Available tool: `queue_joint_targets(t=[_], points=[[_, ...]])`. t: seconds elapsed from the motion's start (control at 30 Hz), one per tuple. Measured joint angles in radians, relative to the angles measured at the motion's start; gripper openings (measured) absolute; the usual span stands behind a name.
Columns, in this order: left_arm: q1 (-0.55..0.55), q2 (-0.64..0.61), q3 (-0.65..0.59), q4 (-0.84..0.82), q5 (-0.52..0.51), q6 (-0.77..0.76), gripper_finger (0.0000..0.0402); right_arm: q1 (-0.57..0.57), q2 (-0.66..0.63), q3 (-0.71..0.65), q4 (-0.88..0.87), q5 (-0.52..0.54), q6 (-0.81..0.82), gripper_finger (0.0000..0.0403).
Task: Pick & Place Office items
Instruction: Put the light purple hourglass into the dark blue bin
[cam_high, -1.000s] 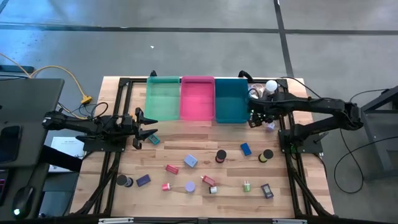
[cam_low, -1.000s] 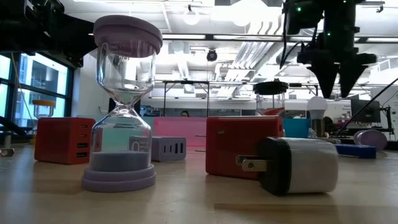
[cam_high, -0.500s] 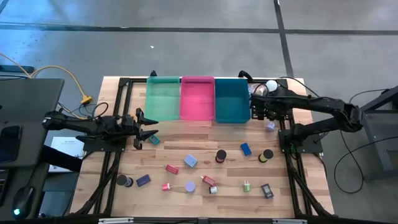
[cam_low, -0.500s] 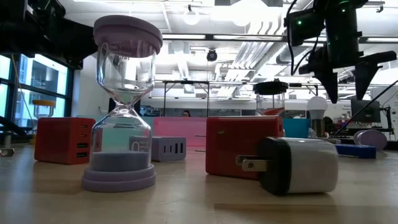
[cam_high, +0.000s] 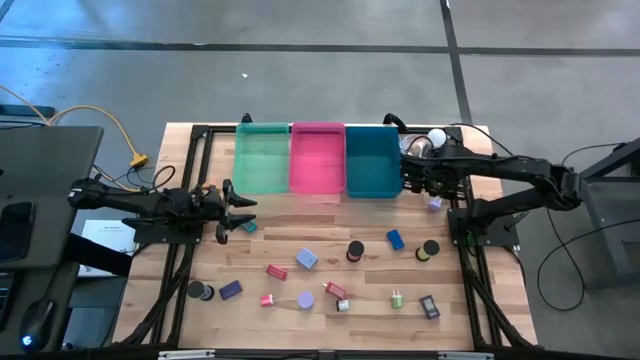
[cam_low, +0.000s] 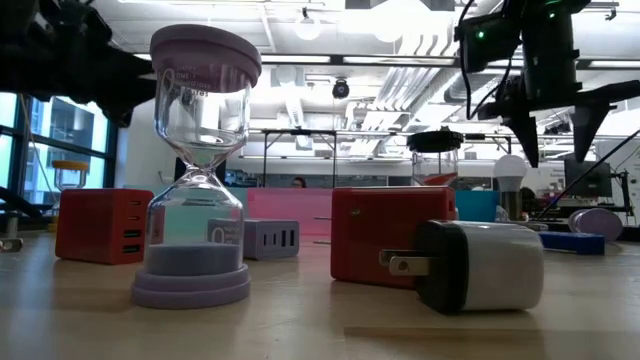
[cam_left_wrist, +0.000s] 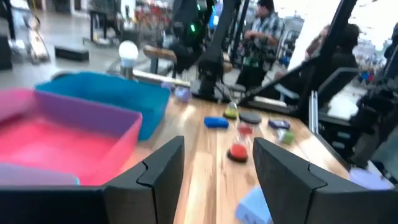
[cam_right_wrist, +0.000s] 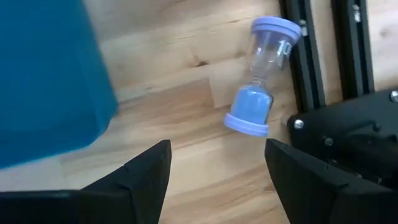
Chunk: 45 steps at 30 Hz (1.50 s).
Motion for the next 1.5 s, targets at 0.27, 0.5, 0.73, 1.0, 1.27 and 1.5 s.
queue_joint_targets(t=[0.27, 0.5, 0.73, 1.0, 1.27, 1.5], points=[[0.0, 0.003, 0.0, -0.034, 0.057, -0.037, 0.0186, -0.148, 0.04, -0.023, -0.02, -0.009, -0.05, 0.0249], [0.0, 0.005, 0.0, -0.032, 0.108, -0.036, 0.0186, -0.21, 0.043, -0.174, 0.031, -0.126, -0.027, 0.0249], [0.0, 0.005, 0.0, -0.031, 0.114, -0.036, 0.0186, -0.251, 0.047, -0.173, 0.114, -0.074, -0.054, 0.0249], [0.0, 0.005, 0.0, -0.031, 0.114, -0.036, 0.0186, -0.324, 0.047, -0.204, 0.193, -0.104, -0.057, 0.0249], [0.0, 0.005, 0.0, -0.031, 0.114, -0.036, 0.0186, -0.339, 0.063, -0.262, 0.254, -0.081, -0.083, 0.0249], [0.0, 0.005, 0.0, -0.032, 0.113, -0.035, 0.0186, -0.371, 0.064, -0.319, 0.307, -0.079, -0.097, 0.0249]])
